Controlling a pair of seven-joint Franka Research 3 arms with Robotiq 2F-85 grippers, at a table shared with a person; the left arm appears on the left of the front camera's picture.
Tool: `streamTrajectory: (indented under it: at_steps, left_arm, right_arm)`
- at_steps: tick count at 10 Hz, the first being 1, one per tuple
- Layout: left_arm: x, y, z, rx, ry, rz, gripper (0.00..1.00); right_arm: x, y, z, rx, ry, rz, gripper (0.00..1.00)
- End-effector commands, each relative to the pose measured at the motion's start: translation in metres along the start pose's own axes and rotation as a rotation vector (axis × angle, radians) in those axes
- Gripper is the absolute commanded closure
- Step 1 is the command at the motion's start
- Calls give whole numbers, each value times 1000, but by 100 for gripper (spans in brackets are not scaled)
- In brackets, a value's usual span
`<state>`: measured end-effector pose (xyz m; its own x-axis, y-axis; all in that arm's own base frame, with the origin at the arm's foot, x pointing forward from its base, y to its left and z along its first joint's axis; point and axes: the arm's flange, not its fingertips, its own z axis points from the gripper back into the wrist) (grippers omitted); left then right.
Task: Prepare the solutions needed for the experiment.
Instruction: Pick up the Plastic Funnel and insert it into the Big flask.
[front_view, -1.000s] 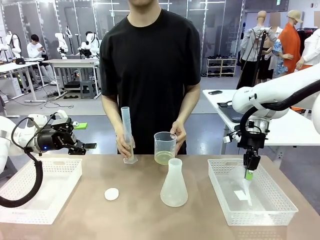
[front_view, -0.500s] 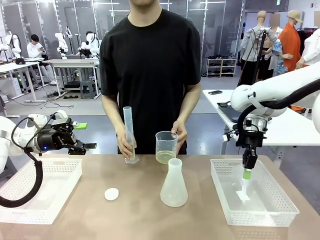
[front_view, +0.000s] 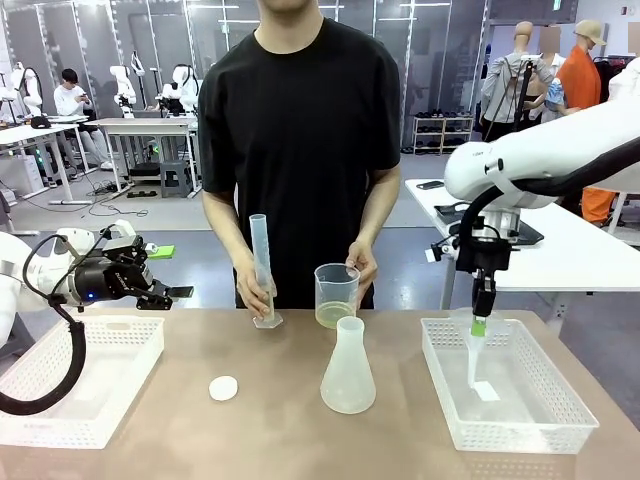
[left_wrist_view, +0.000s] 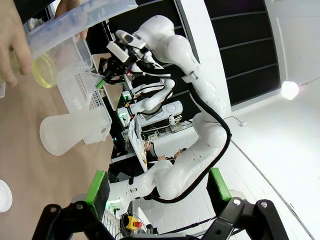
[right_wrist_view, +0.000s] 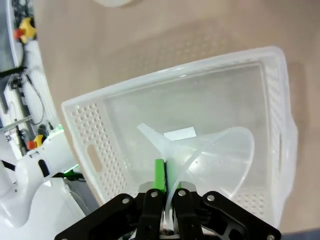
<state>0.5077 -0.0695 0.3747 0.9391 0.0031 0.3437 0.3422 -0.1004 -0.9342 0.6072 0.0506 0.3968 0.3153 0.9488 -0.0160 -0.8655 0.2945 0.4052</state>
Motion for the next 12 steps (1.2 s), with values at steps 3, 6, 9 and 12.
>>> streamTrajectory:
  at_steps: [3,6,9,12]
  left_arm:
    - [1,0,0,-19,6,-18,0]
    - [1,0,0,-19,6,-18,0]
    - [1,0,0,-19,6,-18,0]
    - [1,0,0,-19,6,-18,0]
  right_arm:
    - [20,99,49,-354,134,-17,100]
    - [25,151,65,-525,129,-4,100]
    - [31,155,85,-504,124,32,100]
    - [31,155,85,-504,124,32,100]
